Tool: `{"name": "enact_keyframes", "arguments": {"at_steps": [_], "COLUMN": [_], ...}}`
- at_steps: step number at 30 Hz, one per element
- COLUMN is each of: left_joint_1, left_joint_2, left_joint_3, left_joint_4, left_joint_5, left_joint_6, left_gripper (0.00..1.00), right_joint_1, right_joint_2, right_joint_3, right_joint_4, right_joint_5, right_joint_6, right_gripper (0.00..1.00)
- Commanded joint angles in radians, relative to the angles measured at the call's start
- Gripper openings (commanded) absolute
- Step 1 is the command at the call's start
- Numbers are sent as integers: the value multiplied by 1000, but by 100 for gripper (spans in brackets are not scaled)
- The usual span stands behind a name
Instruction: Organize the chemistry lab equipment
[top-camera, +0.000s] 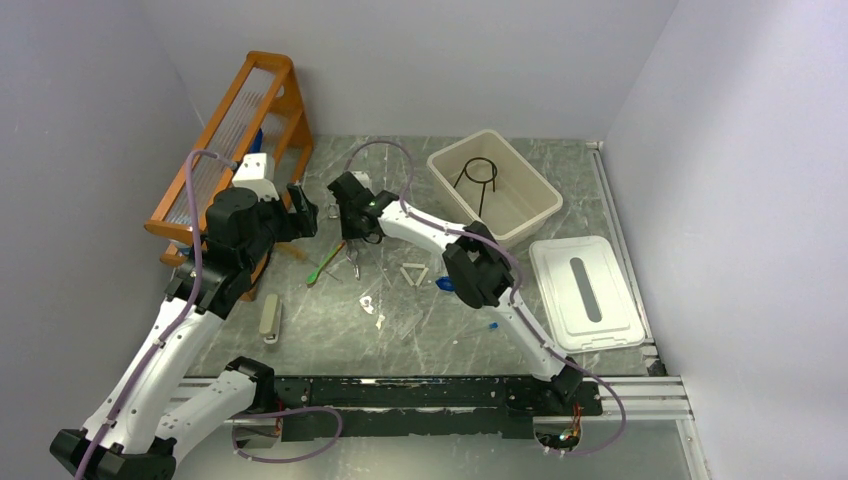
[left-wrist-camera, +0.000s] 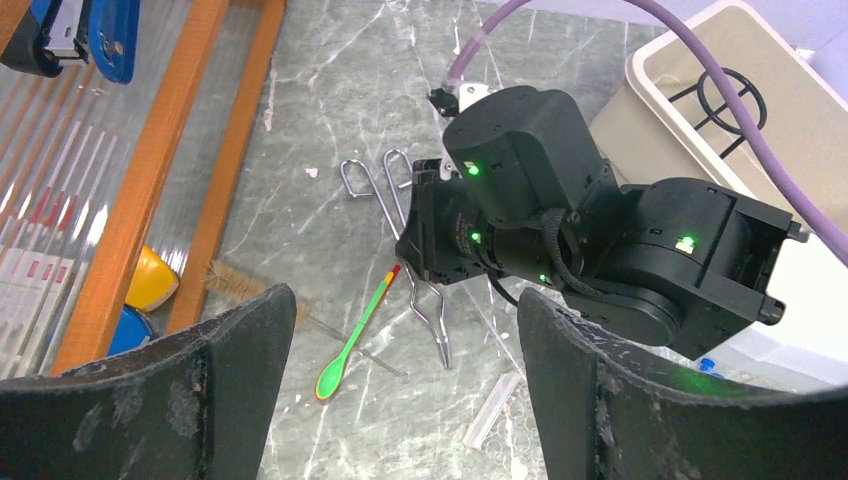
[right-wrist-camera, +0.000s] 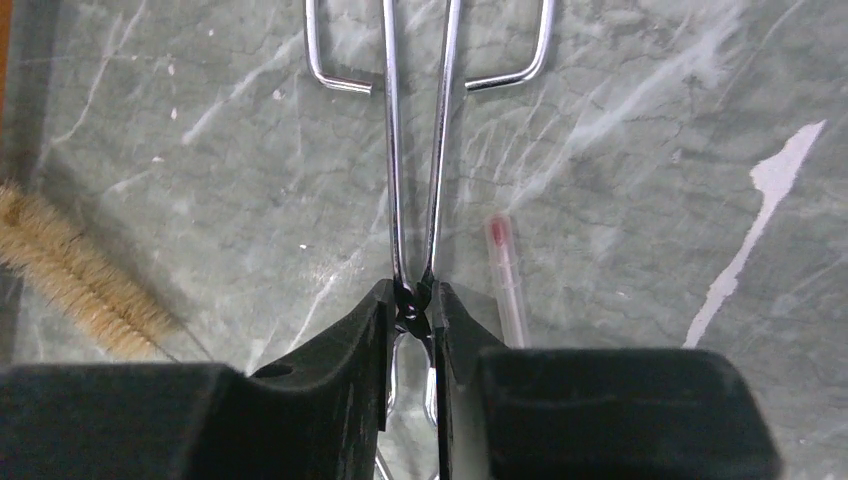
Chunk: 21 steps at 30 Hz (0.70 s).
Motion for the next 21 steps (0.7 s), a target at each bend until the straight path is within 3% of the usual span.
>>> {"name": "enact_keyframes", "arguments": {"at_steps": [1,6,9,16,21], "left_joint_1": [-4,-4,-4,-4,-4], "left_joint_2": [-4,-19,-25,-30,-39], "left_joint_3": [-9,-15,-14,-11,-16], "left_joint_4": [24,20,18,17,0], "left_joint_5": [4,-2,-5,-13,-21], "left_joint_6": [-2,-7,-9,-14,-54], "left_gripper": [85,85,85,85,84], "right_joint_1": [21,39,38,38,19], "right_joint_2": [78,107,106,102,21], "right_joint_3": [119,195,194,193,116], "right_joint_4": [-139,-234,-262,-245,-104], "right_joint_5": [109,178,187,145,100], "right_joint_6": [-1,-15,-18,-66,-68], "right_gripper": [21,29,29,0,0]}}
